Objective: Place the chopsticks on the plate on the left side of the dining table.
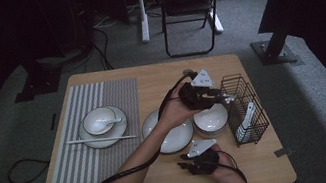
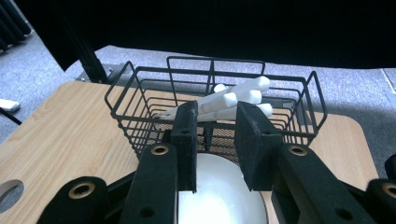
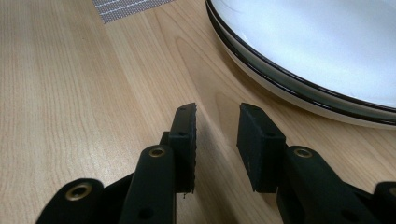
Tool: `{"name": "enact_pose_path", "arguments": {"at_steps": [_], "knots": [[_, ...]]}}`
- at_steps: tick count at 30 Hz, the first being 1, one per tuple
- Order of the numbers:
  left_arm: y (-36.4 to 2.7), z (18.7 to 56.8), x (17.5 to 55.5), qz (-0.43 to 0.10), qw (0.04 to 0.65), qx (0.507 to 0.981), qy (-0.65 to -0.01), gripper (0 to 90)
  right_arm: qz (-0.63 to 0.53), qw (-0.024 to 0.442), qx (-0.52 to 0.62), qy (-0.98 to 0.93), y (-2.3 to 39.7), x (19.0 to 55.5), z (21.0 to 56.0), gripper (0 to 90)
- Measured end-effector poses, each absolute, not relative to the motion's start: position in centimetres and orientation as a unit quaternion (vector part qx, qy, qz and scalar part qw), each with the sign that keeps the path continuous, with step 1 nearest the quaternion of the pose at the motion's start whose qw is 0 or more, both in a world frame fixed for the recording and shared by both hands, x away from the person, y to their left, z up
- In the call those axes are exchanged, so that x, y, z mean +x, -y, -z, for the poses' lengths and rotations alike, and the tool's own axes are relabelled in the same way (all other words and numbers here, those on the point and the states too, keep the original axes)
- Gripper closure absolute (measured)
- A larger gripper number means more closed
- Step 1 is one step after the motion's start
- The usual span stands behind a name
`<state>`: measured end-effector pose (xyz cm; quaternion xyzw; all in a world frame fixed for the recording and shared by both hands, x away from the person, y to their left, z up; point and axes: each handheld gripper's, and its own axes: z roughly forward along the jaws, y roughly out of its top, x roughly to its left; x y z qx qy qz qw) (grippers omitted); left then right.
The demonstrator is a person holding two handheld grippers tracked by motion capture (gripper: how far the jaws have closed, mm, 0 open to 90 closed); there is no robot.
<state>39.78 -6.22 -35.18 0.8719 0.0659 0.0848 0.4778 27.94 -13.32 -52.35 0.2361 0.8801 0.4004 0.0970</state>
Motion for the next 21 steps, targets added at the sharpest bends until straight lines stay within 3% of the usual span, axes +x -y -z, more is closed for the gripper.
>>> {"name": "enact_pose_path", "arguments": {"at_steps": [12,21], "knots": [[7.3,35.7,41.8,-0.086,0.465,0.875,-0.101,78.4,-0.401,0.095,0.237,-0.88,13.3,28.0,52.3,67.1],[9.0,36.9,42.8,-0.073,0.459,0.878,-0.115,79.3,-0.402,0.096,0.238,-0.879,13.5,28.0,52.4,67.0]]}}
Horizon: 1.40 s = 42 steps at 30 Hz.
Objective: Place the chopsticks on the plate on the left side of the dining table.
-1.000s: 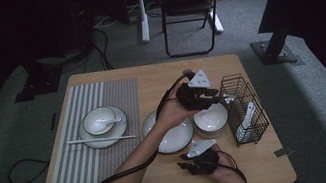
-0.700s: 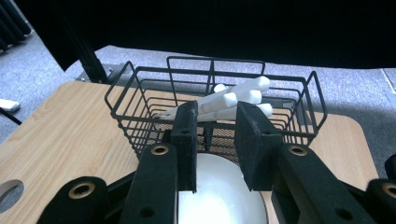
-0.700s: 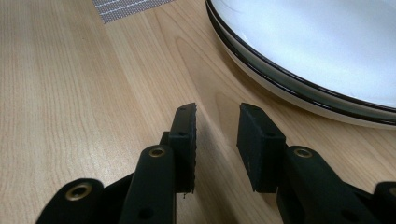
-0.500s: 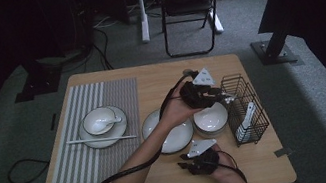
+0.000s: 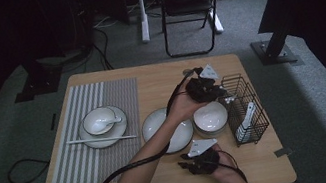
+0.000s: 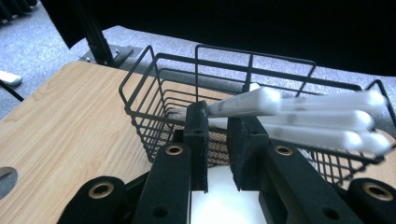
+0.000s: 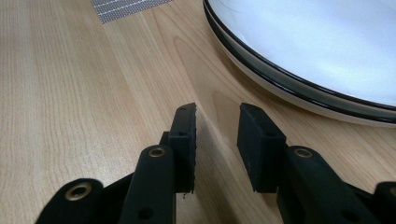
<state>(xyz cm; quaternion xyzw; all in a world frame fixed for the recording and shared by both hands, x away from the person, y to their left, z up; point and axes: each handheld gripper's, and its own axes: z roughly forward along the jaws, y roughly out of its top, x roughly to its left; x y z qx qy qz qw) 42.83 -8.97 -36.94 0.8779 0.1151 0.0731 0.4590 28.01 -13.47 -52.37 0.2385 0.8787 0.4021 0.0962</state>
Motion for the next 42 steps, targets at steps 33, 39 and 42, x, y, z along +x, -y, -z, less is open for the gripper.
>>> {"name": "enact_pose_path", "arguments": {"at_steps": [33,39,42], "knots": [[10.7,38.0,43.6,-0.079,0.453,0.879,-0.129,71.8,-0.405,0.096,0.237,-0.878,13.6,28.1,52.4,66.9],[10.9,38.1,43.4,-0.106,0.444,0.88,-0.13,78.1,-0.405,0.096,0.239,-0.878,13.7,28.1,52.4,66.9],[10.9,37.9,43.4,-0.119,0.445,0.878,-0.134,80.4,-0.404,0.095,0.24,-0.877,13.7,28.1,52.4,66.9]]}}
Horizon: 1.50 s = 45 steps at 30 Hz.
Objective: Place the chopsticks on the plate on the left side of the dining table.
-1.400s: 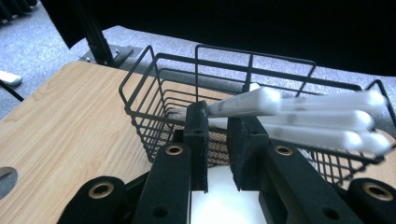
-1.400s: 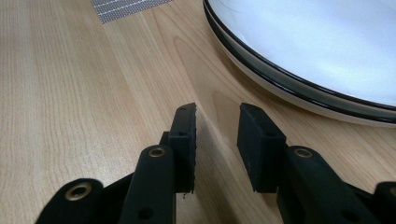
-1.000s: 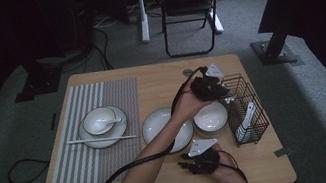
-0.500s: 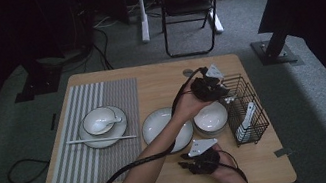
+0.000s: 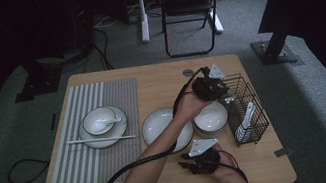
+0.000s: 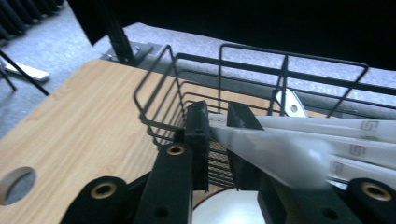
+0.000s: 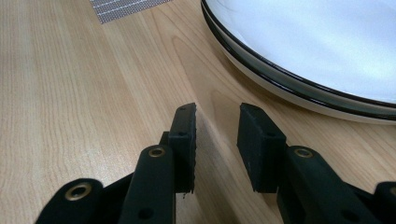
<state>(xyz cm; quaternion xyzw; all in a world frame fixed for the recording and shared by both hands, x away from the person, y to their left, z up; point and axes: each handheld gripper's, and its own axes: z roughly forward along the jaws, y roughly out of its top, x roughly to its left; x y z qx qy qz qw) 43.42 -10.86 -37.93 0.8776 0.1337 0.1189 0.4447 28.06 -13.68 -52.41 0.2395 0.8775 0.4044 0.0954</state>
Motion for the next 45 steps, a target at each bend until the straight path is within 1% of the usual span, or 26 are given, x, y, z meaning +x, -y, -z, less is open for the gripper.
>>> {"name": "enact_pose_path", "arguments": {"at_steps": [5,14,24,36,42,45], "knots": [[10.5,37.6,43.5,-0.122,0.456,0.871,-0.137,84.2,-0.404,0.096,0.239,-0.878,13.7,28.1,52.4,66.9],[9.8,36.9,43.2,-0.123,0.464,0.867,-0.131,84.5,-0.403,0.096,0.241,-0.878,13.7,28.0,52.4,66.9],[7.9,35.4,43.3,-0.125,0.488,0.853,-0.138,84.6,-0.403,0.096,0.241,-0.878,13.8,28.1,52.4,66.9],[4.2,33.9,43.5,-0.115,0.52,0.832,-0.156,84.7,-0.403,0.097,0.241,-0.878,13.8,28.1,52.4,66.9],[1.4,32.4,43.2,-0.117,0.534,0.822,-0.157,84.7,-0.402,0.097,0.24,-0.878,13.7,28.1,52.4,66.9],[-0.4,31.9,43.1,-0.109,0.545,0.816,-0.159,84.7,-0.402,0.097,0.24,-0.878,13.7,28.1,52.4,66.9]]}}
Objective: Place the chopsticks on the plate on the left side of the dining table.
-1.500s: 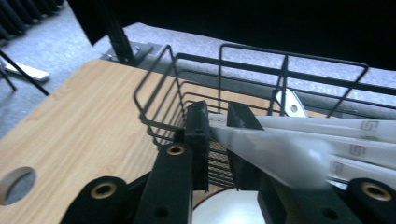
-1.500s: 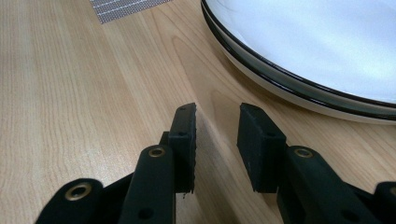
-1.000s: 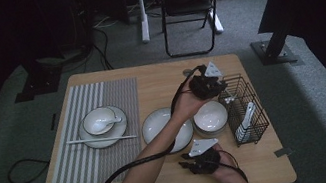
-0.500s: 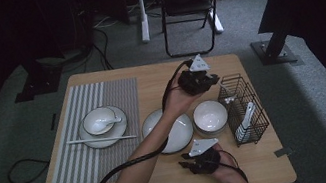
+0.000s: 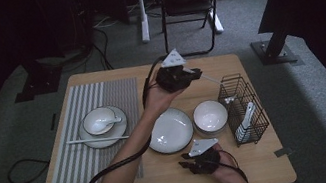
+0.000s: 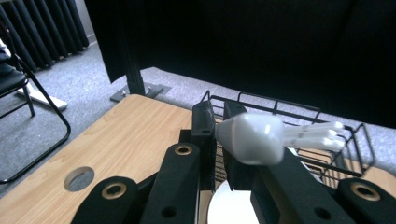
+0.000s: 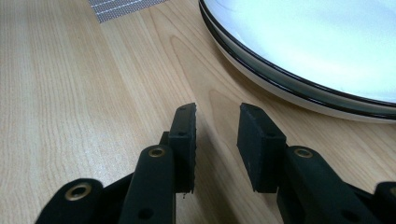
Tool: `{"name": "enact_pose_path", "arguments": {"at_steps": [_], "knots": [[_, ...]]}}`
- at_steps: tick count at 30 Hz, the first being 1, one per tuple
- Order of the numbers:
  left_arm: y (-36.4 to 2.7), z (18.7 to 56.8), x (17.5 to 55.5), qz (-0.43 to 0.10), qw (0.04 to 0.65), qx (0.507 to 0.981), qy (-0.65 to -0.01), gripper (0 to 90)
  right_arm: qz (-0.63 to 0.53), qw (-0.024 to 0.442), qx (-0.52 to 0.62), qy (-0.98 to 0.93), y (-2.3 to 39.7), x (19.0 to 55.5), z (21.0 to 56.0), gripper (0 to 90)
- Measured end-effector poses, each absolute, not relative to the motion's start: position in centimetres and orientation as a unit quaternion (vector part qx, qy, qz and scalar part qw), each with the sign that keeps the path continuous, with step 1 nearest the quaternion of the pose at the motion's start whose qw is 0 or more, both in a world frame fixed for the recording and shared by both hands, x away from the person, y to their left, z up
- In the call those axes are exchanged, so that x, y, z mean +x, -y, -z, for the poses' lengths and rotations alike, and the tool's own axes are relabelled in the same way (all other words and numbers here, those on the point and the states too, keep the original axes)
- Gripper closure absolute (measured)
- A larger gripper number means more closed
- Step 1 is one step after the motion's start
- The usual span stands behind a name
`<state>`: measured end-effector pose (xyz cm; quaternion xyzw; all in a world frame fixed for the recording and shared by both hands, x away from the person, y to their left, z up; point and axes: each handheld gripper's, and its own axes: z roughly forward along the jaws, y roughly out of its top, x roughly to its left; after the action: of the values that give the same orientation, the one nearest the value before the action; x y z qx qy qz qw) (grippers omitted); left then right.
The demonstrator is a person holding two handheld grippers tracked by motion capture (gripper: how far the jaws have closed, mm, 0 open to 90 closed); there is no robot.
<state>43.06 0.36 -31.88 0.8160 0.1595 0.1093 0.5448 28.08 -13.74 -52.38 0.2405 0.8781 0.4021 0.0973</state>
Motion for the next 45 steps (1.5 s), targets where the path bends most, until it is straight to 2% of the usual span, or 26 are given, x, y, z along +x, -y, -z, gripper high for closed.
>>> {"name": "enact_pose_path", "arguments": {"at_steps": [14,31,39,45], "knots": [[-8.5,32.3,41.0,-0.125,0.53,0.821,-0.173,84.7,-0.395,0.1,0.234,-0.883,13.5,28.2,52.1,66.9],[-17.1,34.8,36.2,-0.125,0.507,0.831,-0.193,84.7,-0.403,0.135,0.211,-0.88,13.0,29.0,48.4,68.3],[-19.8,35.5,34.2,-0.115,0.515,0.825,-0.2,84.7,-0.409,0.165,0.201,-0.875,12.2,30.5,46.1,70.3],[-20.3,35.8,33.2,-0.106,0.51,0.83,-0.197,84.7,-0.406,0.174,0.187,-0.877,10.4,31.8,44.9,72.3]]}}
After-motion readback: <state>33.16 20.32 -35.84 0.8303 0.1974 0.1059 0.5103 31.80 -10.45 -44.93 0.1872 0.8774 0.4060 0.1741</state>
